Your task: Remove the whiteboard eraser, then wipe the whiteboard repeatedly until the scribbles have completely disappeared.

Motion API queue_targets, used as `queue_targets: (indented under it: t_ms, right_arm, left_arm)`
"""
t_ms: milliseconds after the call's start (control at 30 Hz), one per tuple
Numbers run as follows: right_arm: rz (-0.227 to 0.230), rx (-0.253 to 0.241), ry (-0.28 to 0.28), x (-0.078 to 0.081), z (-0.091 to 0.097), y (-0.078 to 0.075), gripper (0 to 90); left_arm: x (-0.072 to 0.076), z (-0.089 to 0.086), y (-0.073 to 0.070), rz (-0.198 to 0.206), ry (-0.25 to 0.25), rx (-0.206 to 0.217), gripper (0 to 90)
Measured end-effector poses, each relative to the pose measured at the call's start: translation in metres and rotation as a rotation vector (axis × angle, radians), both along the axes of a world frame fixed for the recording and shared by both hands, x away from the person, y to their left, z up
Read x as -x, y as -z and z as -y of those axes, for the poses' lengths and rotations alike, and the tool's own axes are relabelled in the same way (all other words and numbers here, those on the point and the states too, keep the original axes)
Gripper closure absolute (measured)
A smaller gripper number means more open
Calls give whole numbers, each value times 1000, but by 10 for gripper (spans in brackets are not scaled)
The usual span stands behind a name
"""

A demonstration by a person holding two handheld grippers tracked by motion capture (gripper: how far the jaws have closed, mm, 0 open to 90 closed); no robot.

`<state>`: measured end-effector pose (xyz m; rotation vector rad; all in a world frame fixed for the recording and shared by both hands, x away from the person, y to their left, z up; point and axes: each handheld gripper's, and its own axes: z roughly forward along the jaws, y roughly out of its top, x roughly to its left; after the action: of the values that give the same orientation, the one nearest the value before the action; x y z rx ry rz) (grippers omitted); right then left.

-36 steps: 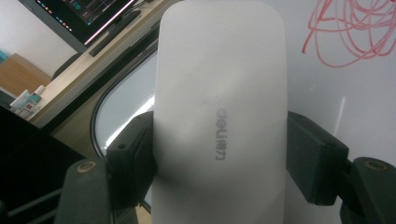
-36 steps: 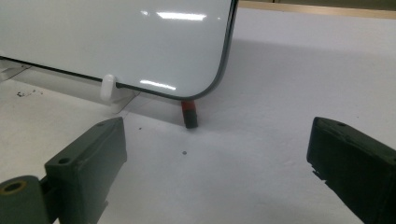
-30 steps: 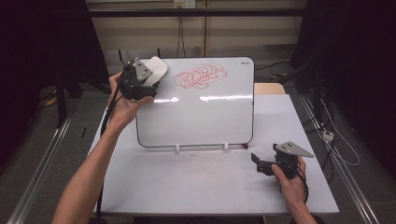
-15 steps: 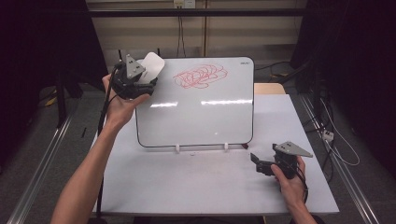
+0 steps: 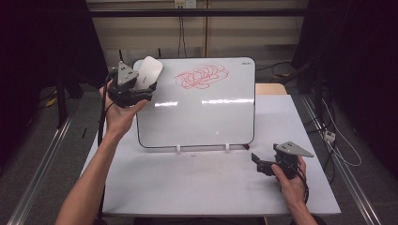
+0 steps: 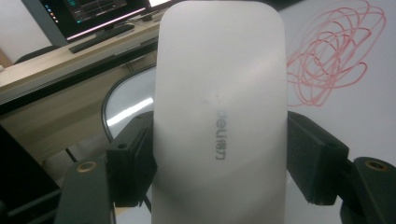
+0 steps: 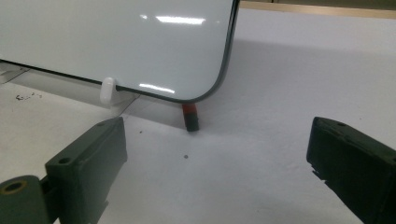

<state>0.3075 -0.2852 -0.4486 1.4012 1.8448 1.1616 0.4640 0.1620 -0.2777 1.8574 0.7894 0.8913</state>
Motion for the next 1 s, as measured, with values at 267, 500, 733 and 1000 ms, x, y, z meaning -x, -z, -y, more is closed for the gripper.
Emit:
queue_targets:
  t_ms: [267,500,733,1000]
  right_arm:
    - [5,-5,0,3,2,0,53]
    - [9,-4,-4,4,2,-1,53]
    - [6,-6,-7,2,2,0,54]
    - [0,-6,-12,0,-1,0,57]
  left_arm:
    - [2,14,3,3,2,-5,311]
    - [6,25,4,22,11,-29,312]
    - [6,32,3,33,12,-42,312]
    - [-1,43,7,25,4,-64,312]
